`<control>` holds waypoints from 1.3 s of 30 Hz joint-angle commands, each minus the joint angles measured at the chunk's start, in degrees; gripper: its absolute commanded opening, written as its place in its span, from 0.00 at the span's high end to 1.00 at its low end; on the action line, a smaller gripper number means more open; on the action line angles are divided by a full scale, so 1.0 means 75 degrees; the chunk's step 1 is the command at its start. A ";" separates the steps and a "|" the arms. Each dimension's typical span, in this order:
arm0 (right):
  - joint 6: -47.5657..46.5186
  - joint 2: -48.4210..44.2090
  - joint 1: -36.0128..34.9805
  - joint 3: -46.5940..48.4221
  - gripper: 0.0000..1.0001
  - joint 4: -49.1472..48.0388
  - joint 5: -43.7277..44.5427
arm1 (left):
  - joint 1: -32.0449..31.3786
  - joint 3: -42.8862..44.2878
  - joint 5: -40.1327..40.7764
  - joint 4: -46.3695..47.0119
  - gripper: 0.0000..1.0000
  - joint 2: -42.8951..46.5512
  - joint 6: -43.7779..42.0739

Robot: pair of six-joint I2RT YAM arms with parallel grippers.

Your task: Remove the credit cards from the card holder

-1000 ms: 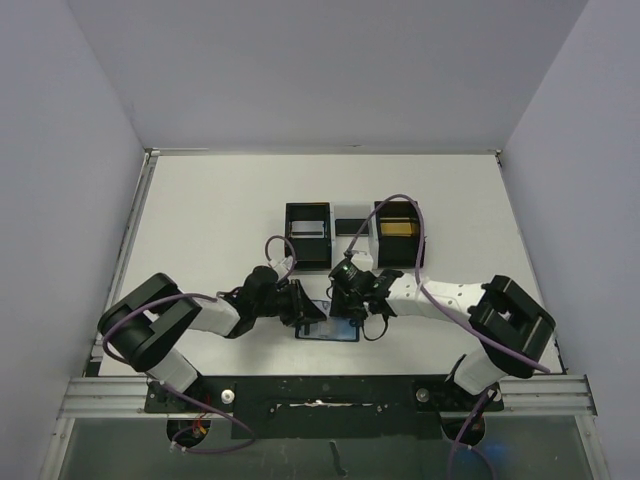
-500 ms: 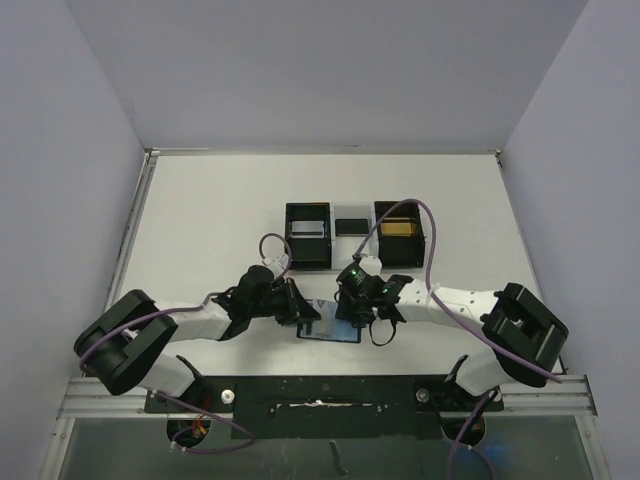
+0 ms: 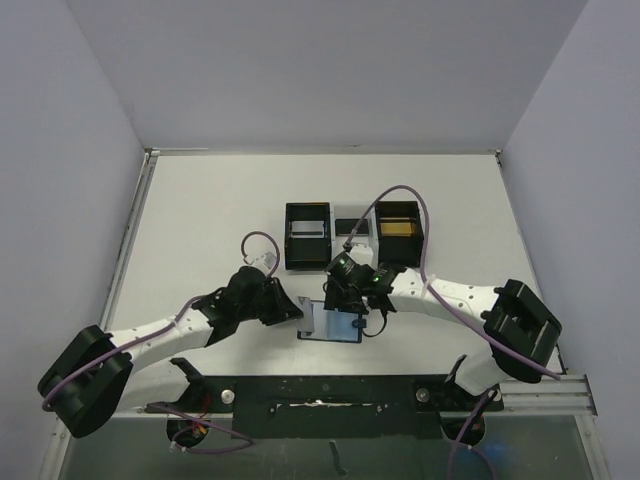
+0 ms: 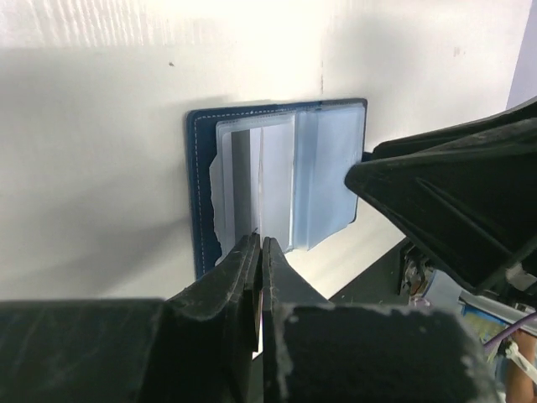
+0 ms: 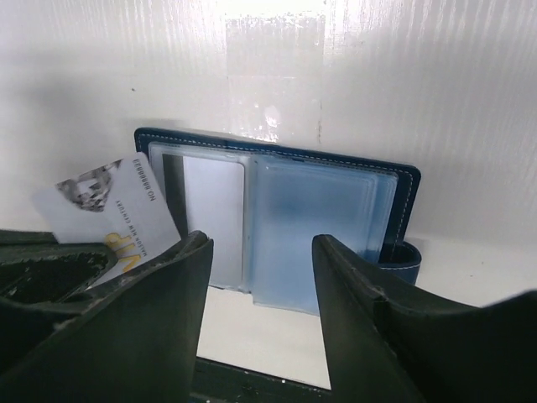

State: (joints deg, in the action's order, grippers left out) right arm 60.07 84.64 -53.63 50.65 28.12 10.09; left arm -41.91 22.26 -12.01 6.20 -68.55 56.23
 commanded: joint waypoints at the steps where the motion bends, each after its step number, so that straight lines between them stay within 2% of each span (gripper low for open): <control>1: 0.0331 0.0524 -0.0221 0.0764 0.47 0.0915 0.0821 | 0.0050 0.0380 0.0860 -0.0698 1.00 0.0826 -0.0206; 5: 0.0305 0.1007 -0.0285 0.0911 0.48 0.1304 0.1017 | 0.0102 0.0182 0.0944 -0.0702 1.00 0.1411 -0.0144; 8: 0.0350 0.1273 -0.0326 0.1052 0.52 0.1789 0.1325 | 0.0137 0.0149 0.0902 -0.0702 1.00 0.1595 -0.0202; 11: -0.0056 0.1263 -0.0298 0.1392 0.63 0.1983 0.1523 | 0.0161 0.0205 0.0980 -0.0911 1.00 0.1735 -0.0284; 14: -0.0431 0.1031 -0.0212 0.1834 0.66 0.2209 0.1744 | 0.0215 0.0485 0.1277 -0.1427 1.00 0.1739 -0.0536; 16: -0.0654 0.0831 -0.0014 0.1886 0.65 0.2030 0.1304 | 0.0285 0.0652 0.1390 -0.1671 1.00 0.1747 -0.0700; 18: -0.0679 0.0552 0.0059 0.1782 0.54 0.1717 0.0972 | 0.0399 0.0711 0.1268 -0.1623 1.00 0.1820 -0.0768; 21: -0.0600 -0.0051 0.0082 0.1250 0.47 0.0624 0.0503 | 0.0622 0.0556 0.0729 -0.1086 1.00 0.2051 -0.0734; 24: -0.0189 -0.0808 0.0340 0.0291 0.34 -0.0667 0.0067 | 0.1018 0.0304 -0.0106 -0.0600 1.00 0.2222 -0.0717; 26: -0.0122 -0.1235 0.0622 -0.0421 0.26 -0.1960 -0.0495 | 0.1272 0.0193 -0.0578 -0.0352 1.00 0.2342 -0.0692; 29: -0.0108 -0.2004 0.0923 -0.1585 0.20 -0.3822 -0.0897 | 0.1581 -0.0125 -0.1236 0.0256 1.00 0.2543 -0.0472; 32: -0.0240 -0.2740 0.0948 -0.2444 0.17 -0.5252 -0.0747 | 0.1919 -0.0433 -0.1847 0.0866 1.00 0.2624 -0.0231; 35: -0.0352 -0.3316 0.1157 -0.2882 0.17 -0.5865 -0.0829 | 0.2035 -0.0525 -0.2281 0.1218 1.00 0.2651 -0.0123; 39: -0.0420 -0.3622 0.1690 -0.3077 0.17 -0.6287 -0.1927 | 0.2061 -0.0768 -0.2803 0.2245 1.00 0.2621 0.0165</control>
State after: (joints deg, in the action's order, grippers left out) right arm 57.91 60.07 -44.07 27.90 -6.61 2.28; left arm -26.87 17.37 -25.89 10.20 -49.67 55.05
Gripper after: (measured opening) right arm 0.827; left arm 0.014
